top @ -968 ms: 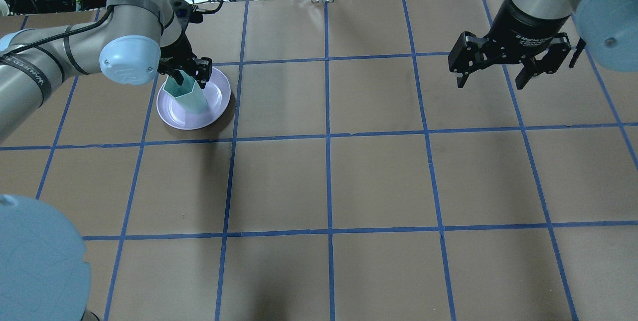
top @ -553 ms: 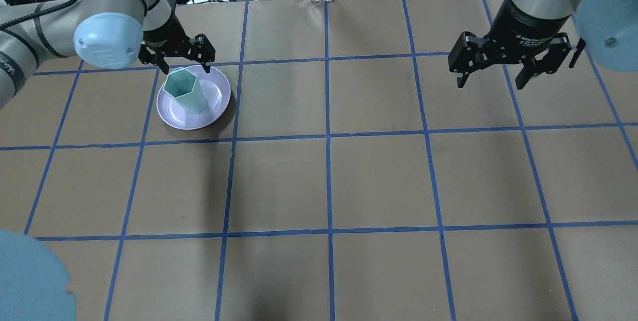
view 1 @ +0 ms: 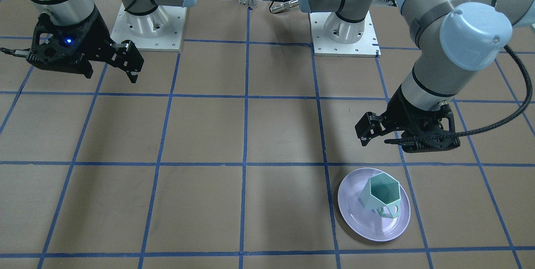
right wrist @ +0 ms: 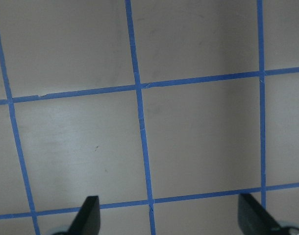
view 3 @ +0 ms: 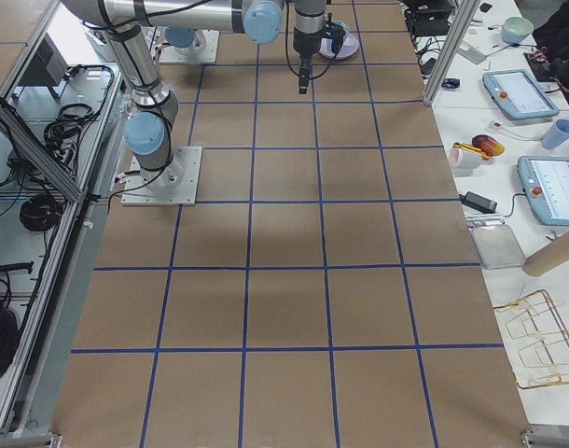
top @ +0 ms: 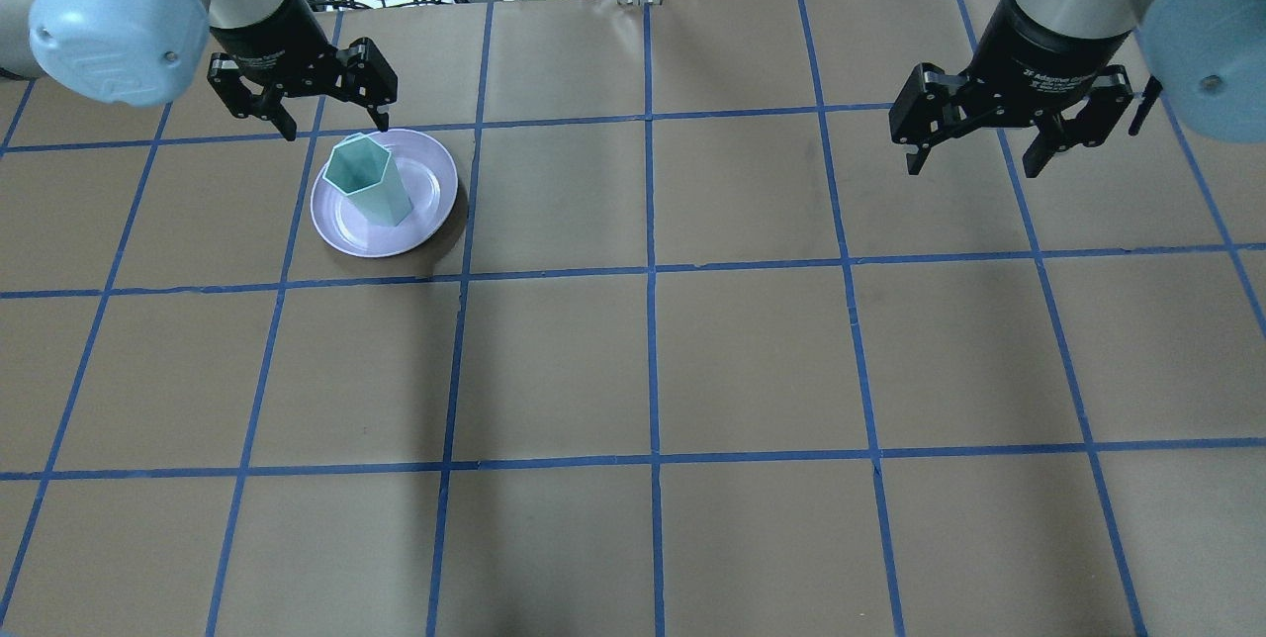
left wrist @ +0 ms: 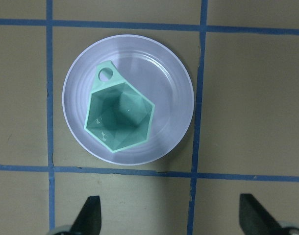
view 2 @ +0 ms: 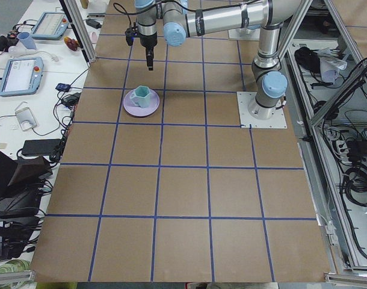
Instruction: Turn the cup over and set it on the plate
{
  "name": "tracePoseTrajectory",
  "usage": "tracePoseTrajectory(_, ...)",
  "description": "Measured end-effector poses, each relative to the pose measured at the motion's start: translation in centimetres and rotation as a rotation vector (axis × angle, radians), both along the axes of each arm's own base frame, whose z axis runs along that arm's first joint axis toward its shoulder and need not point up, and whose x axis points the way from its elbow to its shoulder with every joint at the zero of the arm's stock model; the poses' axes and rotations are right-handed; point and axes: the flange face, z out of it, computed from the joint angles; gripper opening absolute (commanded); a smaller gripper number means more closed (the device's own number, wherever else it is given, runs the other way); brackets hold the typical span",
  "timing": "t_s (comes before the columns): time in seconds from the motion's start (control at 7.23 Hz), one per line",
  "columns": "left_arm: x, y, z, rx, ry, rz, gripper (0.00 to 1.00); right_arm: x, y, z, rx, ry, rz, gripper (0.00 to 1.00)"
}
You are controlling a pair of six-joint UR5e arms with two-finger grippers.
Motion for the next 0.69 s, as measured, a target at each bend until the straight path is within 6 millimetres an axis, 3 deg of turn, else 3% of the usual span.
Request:
tracePoseTrajectory(0.28,-0.5,1.9,2.3,0.005,0.007,0.02,1.0,0.0,0.0,0.0,0.0,0.0,0.0,1.0)
tracePoseTrajectory(0.69,-1.0,3.3,3.6,-0.006,0.014,0.018,1.0,0.0,0.0,0.0,0.0,0.0,0.0,1.0)
